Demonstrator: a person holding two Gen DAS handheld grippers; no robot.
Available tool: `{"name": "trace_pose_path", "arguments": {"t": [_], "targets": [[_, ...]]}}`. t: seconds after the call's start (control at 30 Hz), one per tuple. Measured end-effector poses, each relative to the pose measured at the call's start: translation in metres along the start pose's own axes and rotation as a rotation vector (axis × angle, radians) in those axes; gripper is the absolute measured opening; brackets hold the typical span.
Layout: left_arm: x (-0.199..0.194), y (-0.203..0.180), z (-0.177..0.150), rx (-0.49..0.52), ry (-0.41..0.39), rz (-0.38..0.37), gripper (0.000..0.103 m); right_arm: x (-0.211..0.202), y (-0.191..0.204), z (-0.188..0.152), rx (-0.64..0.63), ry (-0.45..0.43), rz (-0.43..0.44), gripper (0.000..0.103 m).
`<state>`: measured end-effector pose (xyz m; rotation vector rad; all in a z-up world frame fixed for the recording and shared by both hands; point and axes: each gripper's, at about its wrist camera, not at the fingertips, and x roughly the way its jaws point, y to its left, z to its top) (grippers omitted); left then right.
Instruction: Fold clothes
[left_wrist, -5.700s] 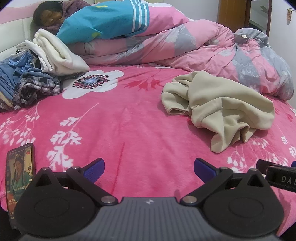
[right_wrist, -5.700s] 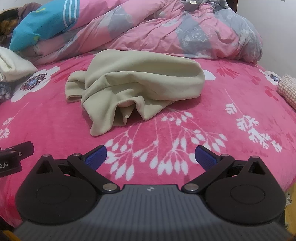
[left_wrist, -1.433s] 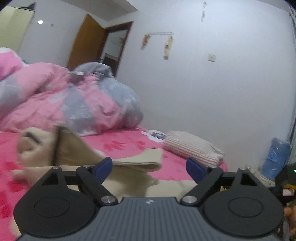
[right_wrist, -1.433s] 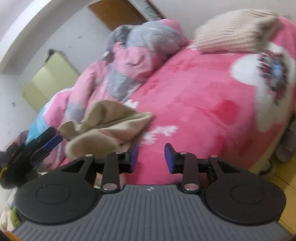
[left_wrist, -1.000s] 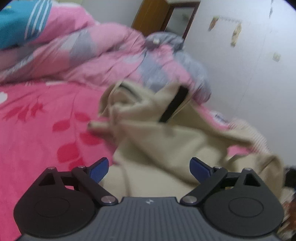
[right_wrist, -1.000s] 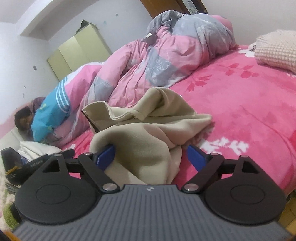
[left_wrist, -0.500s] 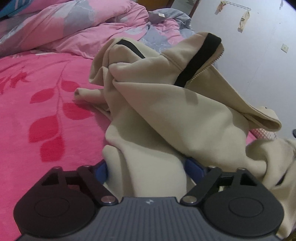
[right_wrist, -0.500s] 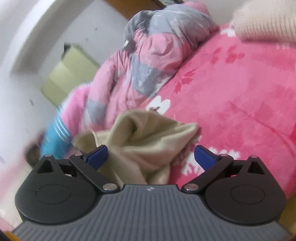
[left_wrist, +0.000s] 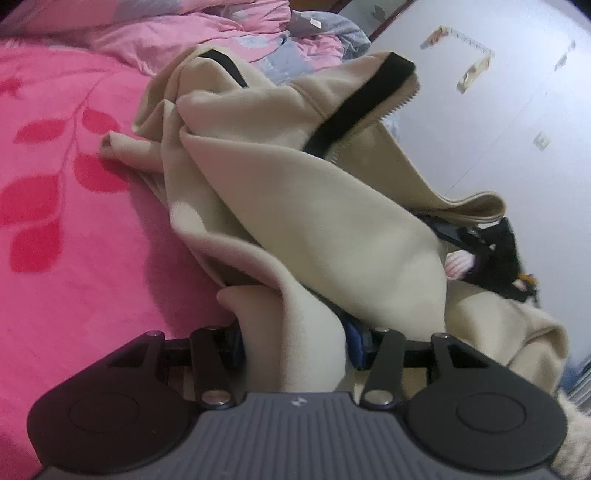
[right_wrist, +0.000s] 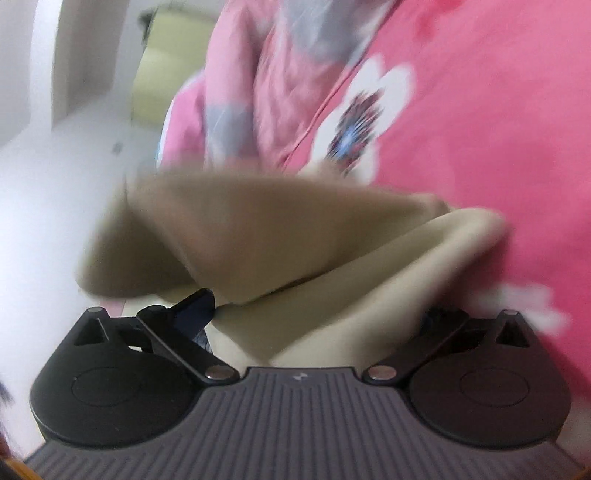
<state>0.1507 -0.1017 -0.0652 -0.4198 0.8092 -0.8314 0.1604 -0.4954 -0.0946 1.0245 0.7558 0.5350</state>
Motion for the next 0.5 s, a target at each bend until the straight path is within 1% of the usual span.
{"name": "trace_pose_path", "arguments": {"t": [0.03, 0.07, 0.1, 0.13, 0.17, 0.23, 0.3, 0.37, 0.43, 0.5], "targets": [[-0.001, 0.001, -0.001, -0.018, -0.002, -0.019, 0.049, 0.011, 0.005, 0.001, -0.015, 0.032, 0.027, 0.103], [-0.002, 0.002, -0.002, -0.035, -0.004, -0.041, 0.047, 0.023, 0.01, 0.001, -0.026, 0.064, 0.058, 0.103], [-0.005, 0.0, -0.003, -0.046, -0.002, -0.079, 0.044, 0.034, 0.012, -0.001, -0.015, 0.097, 0.115, 0.103], [-0.008, -0.001, -0.004, -0.056, -0.003, -0.102, 0.044, 0.044, 0.014, -0.002, -0.003, 0.13, 0.171, 0.103], [-0.014, -0.005, -0.006, -0.041, -0.016, -0.088, 0.043, 0.057, 0.017, -0.005, 0.016, 0.161, 0.221, 0.103], [-0.025, -0.011, -0.009, -0.013, -0.042, -0.062, 0.043, 0.081, 0.026, -0.011, 0.001, 0.213, 0.269, 0.103], [-0.041, -0.011, -0.01, -0.016, -0.065, -0.043, 0.042, 0.101, 0.039, -0.017, -0.027, 0.263, 0.31, 0.103], [-0.065, -0.011, -0.012, -0.015, -0.094, -0.026, 0.042, 0.117, 0.05, -0.023, -0.045, 0.303, 0.352, 0.103], [-0.092, -0.016, -0.016, -0.009, -0.125, -0.003, 0.042, 0.132, 0.061, -0.03, -0.051, 0.342, 0.418, 0.103], [-0.118, -0.025, -0.023, -0.003, -0.151, 0.02, 0.042, 0.149, 0.079, -0.04, -0.062, 0.4, 0.493, 0.103]]}}
